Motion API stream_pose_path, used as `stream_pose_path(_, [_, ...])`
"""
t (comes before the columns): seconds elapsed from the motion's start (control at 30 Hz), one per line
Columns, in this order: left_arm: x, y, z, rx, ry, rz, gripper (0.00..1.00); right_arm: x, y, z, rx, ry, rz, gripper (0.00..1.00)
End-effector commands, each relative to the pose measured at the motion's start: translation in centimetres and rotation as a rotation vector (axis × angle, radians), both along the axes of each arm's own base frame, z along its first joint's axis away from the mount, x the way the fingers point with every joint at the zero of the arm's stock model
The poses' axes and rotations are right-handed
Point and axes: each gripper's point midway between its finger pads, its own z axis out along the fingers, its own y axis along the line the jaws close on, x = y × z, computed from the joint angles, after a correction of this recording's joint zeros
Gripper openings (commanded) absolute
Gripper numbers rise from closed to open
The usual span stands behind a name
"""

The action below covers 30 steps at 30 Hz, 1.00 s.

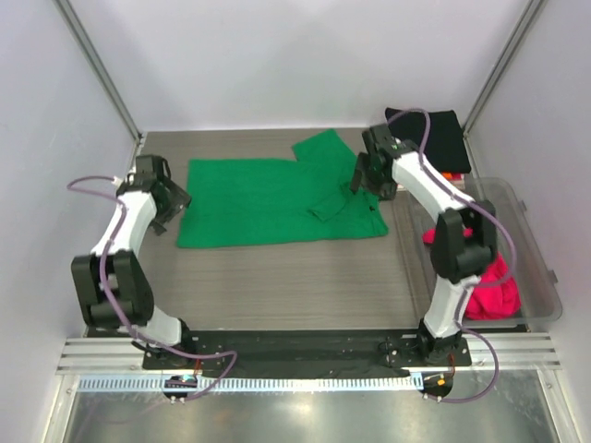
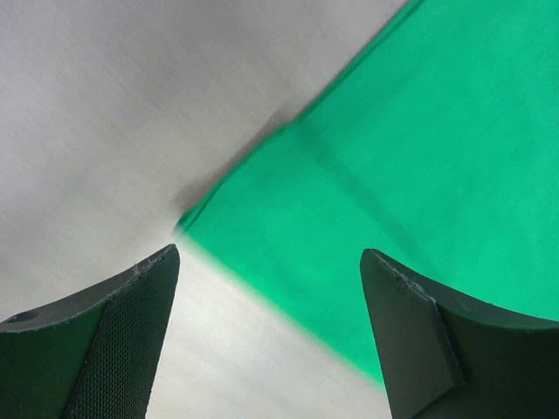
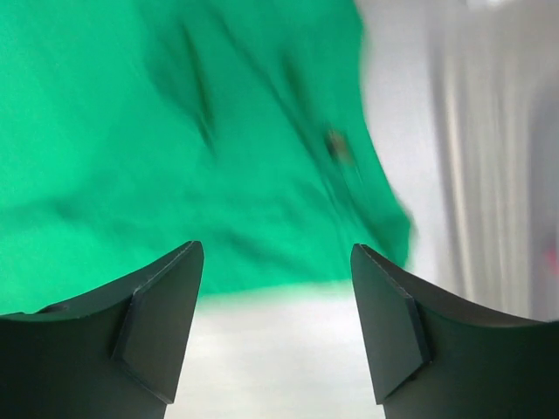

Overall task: Fold and stack the t-shirts
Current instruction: Fold the tshirt

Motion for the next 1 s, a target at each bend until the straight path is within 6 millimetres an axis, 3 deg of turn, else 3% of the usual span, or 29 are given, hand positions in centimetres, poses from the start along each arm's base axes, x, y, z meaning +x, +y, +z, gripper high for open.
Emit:
stream_pose_path(0.0, [-2.8,-0.5,-1.0,-0.028,-0.018,0.003,0.84,-3.7,0.4,2.1,0.103,-0.081,-0.004,0.73])
stream_pose_path(0.03, [-4.2,-0.9,-2.6,-0.047,0.008,0.002,0.84,-5.4,0.0,0.8,0.109,-0.064,-0.006,0.72])
stream_pose_path(0.07, [-4.0,-1.0,-2.1,-0.049,-0.04,-0.001,0.84,-6.3,0.1,0.4,0.124,-0.055,-0.005,0.71])
stream_pose_path(0.17, [-4.8,-1.8,-3.6,-0.085,-0.054,-0.018,0.84,-8.4,-0.3,-1.8,0.125,-0.021,-0.004,0.68])
stream_pose_path(0.27, [-5.2,-2.2,-4.8,-0.106,-0.048,-0.026,0.84,-9.1,-0.9,-3.6,0.109,0.009,-0.015,0.67])
stream_pose_path(0.43, [-5.5,-2.2,-6.6,-0.123,-0.016,-0.003,0.83,-8.5,-2.2,-5.7,0.09,0.029,-0.043,0.65])
stream_pose_path(0.73, [-4.8,-1.5,-7.7,-0.115,-0.055,0.062,0.82,-7.8,-4.0,-9.0,0.053,0.069,-0.071,0.61])
stream_pose_path(0.9, [-4.3,-1.0,-8.7,-0.103,-0.046,0.087,0.77,-7.7,-4.7,-9.7,0.043,0.076,-0.07,0.55])
stream_pose_path(0.97, [-3.8,-0.9,-8.9,-0.101,-0.053,0.091,0.68,-7.5,-4.7,-9.7,0.041,0.07,-0.067,0.51])
